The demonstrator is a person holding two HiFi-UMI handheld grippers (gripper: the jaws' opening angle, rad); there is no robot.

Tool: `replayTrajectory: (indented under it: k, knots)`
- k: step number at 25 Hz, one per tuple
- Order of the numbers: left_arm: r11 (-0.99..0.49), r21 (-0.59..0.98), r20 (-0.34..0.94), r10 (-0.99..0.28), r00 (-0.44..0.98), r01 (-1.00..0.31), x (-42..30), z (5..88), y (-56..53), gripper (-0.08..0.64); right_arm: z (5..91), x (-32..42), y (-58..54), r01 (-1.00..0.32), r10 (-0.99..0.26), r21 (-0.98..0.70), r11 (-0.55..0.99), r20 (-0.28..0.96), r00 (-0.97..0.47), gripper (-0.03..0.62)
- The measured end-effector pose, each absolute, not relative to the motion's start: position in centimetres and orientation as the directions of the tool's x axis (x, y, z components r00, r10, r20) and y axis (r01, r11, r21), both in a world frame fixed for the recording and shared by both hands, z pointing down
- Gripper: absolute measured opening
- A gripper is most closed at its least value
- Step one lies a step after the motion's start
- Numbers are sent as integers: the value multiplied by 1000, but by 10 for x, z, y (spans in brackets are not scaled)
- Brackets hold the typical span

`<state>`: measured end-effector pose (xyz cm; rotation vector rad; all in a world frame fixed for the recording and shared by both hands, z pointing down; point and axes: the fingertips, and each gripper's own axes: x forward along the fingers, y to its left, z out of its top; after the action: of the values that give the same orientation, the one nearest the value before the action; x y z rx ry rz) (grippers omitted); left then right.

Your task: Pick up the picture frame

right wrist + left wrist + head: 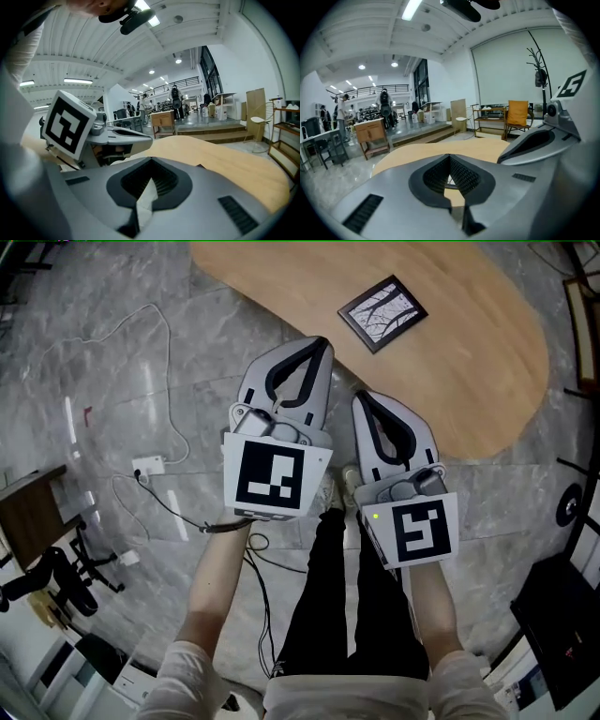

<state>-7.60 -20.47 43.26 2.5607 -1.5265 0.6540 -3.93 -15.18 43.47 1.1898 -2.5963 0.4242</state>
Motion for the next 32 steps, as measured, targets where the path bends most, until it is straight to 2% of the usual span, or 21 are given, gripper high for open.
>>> replayTrajectory:
  k: [4, 12, 21, 23, 24, 26, 29, 32]
  knots:
    - [-556, -146, 416, -785, 459, -818, -44, 440, -223, -2, 441, -9, -157, -813, -735, -161, 560, 356, -577, 5]
    - [-608, -64, 408, -739, 536, -791, 1, 453, -225, -2, 443, 26, -168, -869, -798, -160, 467, 346, -493, 5]
    - [-613, -144, 354, -765, 538, -777, 3, 443, -244, -2, 447, 35, -166, -885, -806, -154, 440, 368, -464, 5]
    - [-644, -158, 384, -738, 554, -749, 7, 454, -245, 7, 452, 36, -165, -884, -800, -154, 442, 377, -466, 5]
    - [-667, -168, 408, -717, 565, -726, 9, 461, -245, 21, 454, 36, -164, -883, -798, -155, 443, 381, -467, 5]
    - [-730, -198, 462, -658, 595, -654, 13, 479, -245, 144, 457, 35, -162, -880, -793, -154, 449, 385, -472, 5]
    - [-847, -245, 573, -518, 635, -471, 22, 515, -240, 254, 465, 32, -158, -873, -778, -148, 465, 402, -482, 5]
    - [-932, -289, 705, -361, 610, -218, 26, 556, -229, 288, 475, 27, -154, -861, -758, -140, 490, 420, -500, 5]
